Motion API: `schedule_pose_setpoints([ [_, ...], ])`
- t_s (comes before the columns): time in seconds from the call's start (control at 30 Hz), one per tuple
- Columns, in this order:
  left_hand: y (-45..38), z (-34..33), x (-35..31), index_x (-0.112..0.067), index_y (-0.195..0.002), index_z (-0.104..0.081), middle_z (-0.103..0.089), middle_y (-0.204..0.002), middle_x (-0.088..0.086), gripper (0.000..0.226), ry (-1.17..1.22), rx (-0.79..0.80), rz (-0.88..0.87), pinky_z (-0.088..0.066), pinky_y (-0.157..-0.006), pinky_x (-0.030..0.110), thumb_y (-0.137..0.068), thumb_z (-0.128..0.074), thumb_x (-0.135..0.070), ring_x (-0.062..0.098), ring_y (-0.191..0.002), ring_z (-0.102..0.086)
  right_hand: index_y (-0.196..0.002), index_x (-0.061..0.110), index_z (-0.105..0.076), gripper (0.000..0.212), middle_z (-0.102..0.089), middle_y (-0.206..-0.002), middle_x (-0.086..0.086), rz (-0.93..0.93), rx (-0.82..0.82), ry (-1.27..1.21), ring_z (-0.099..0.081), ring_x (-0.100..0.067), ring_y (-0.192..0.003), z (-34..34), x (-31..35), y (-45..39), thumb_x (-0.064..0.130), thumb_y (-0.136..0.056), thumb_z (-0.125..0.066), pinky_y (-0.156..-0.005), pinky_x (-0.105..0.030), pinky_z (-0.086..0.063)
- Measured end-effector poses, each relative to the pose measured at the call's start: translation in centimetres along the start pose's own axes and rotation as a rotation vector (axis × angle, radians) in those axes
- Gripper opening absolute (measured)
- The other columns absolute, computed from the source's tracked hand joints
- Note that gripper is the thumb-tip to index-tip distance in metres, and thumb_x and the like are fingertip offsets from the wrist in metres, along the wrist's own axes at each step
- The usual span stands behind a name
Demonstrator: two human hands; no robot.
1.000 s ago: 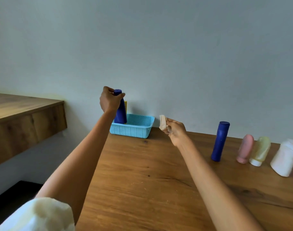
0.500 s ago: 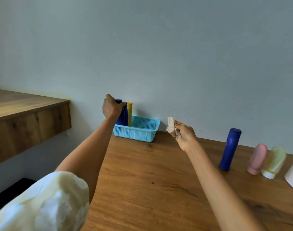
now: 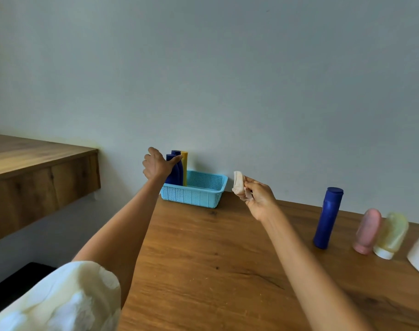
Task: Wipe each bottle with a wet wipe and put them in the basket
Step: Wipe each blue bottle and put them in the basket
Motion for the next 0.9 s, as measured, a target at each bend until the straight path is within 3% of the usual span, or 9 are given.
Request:
schedule_pose_setpoints([
  [0.1,1.8,1.1,-1.0,-0.006,-0.128,-0.039,-0.045,-0.128,0.016,0.075,-0.01,-0.115,-0.08,-0.038,-0.095,0.046,-0.078,-0.067,-0.055,0.033,-0.121,-0.042,-0.123,-0.001,-0.055,0.032,-0.061,-0.105,-0.014,-0.007,-0.008,-0.034,-0.059,-0.019,-0.078,-0.3,0.5,0.7,-0.003,-0.095,-0.04,-0.046,-0.019,-0.045],
  [0.2,5.3,1.7,-3.3,-0.006,-0.117,-0.048,-0.051,-0.118,0.013,0.049,0.101,-0.279,-0.289,-0.038,-0.089,0.04,-0.085,-0.065,-0.038,0.031,-0.11,-0.047,-0.123,-0.002,-0.055,0.033,-0.058,-0.111,-0.014,0.006,-0.016,-0.1,-0.059,-0.021,-0.088,-0.5,2.0,1.9,-0.004,-0.095,-0.038,-0.059,-0.024,-0.048],
  [0.27,8.3,0.6,-5.3,-0.005,-0.106,-0.05,-0.055,-0.106,0.01,0.031,0.218,-0.272,-0.42,-0.038,-0.078,0.034,-0.088,-0.063,-0.027,0.028,-0.098,-0.051,-0.123,-0.003,-0.056,0.036,-0.059,-0.107,-0.011,0.045,-0.038,-0.15,-0.058,-0.017,-0.082,-0.1,3.5,2.8,-0.006,-0.093,-0.037,-0.064,-0.024,-0.046],
  [0.37,12.0,-2.9,-8.2,-0.008,-0.103,-0.048,-0.056,-0.095,0.006,0.023,0.353,-0.099,-0.48,-0.039,-0.067,0.032,-0.09,-0.06,-0.022,0.023,-0.085,-0.055,-0.116,-0.008,-0.058,0.038,-0.059,-0.091,-0.007,0.091,-0.065,-0.186,-0.055,-0.014,-0.077,1.2,5.7,4.2,-0.009,-0.085,-0.036,-0.065,-0.022,-0.044],
  [0.5,15.6,-7.9,-11.1,-0.005,-0.11,-0.05,-0.059,-0.101,0.011,0.027,0.398,0.121,-0.371,-0.04,-0.072,0.031,-0.089,-0.061,-0.019,0.024,-0.092,-0.057,-0.08,-0.011,-0.06,0.034,-0.056,-0.082,-0.009,0.145,-0.083,-0.23,-0.054,-0.016,-0.079,4.1,8.9,5.7,-0.016,-0.078,-0.026,-0.077,-0.022,-0.043],
  [0.6,18.5,-12.3,-13.5,-0.007,-0.12,-0.052,-0.06,-0.115,0.012,0.037,0.436,0.451,-0.353,-0.045,-0.078,0.031,-0.087,-0.065,-0.019,0.021,-0.097,-0.057,-0.118,-0.02,-0.05,0.046,-0.059,-0.115,-0.024,0.215,-0.148,-0.255,-0.055,-0.019,-0.082,7.0,11.2,6.1,-0.018,-0.08,-0.024,-0.077,-0.022,-0.044],
  [0.67,21.0,-14.5,-15.4,-0.011,-0.13,-0.049,-0.054,-0.13,0.007,0.048,0.447,0.711,-0.427,-0.045,-0.085,0.029,-0.087,-0.066,-0.024,0.018,-0.11,-0.053,-0.125,-0.016,-0.047,0.045,-0.051,-0.13,-0.026,0.24,-0.184,-0.32,-0.058,-0.024,-0.099,9.1,12.1,6.0,-0.016,-0.084,-0.028,-0.086,-0.027,-0.046],
  [0.8,24.5,-17.4,-18.1,-0.014,-0.147,-0.03,-0.035,-0.15,0.0,0.071,0.378,1.056,-0.499,-0.034,-0.105,0.032,-0.088,-0.064,-0.034,0.017,-0.137,-0.033,-0.122,-0.01,-0.053,0.038,-0.055,-0.122,-0.021,0.263,-0.202,-0.411,-0.056,-0.026,-0.11,12.5,13.1,6.1,-0.011,-0.087,-0.036,-0.09,-0.03,-0.047],
  [0.9,25.2,-18.6,-18.8,-0.012,-0.141,-0.038,-0.046,-0.142,0.004,0.061,0.358,1.17,-0.526,-0.035,-0.106,0.032,-0.089,-0.063,-0.031,0.018,-0.131,-0.041,-0.123,-0.008,-0.052,0.039,-0.056,-0.122,-0.02,0.248,-0.205,-0.425,-0.056,-0.026,-0.111,14.1,13.2,5.8,-0.011,-0.087,-0.037,-0.091,-0.031,-0.048],
])
Point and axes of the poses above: each hand's wrist, its own y-axis away from the middle knuckle, its own z-axis out of the back of the hand, x = y × z, the point moved 6 cm from there along -y, towards the middle knuckle
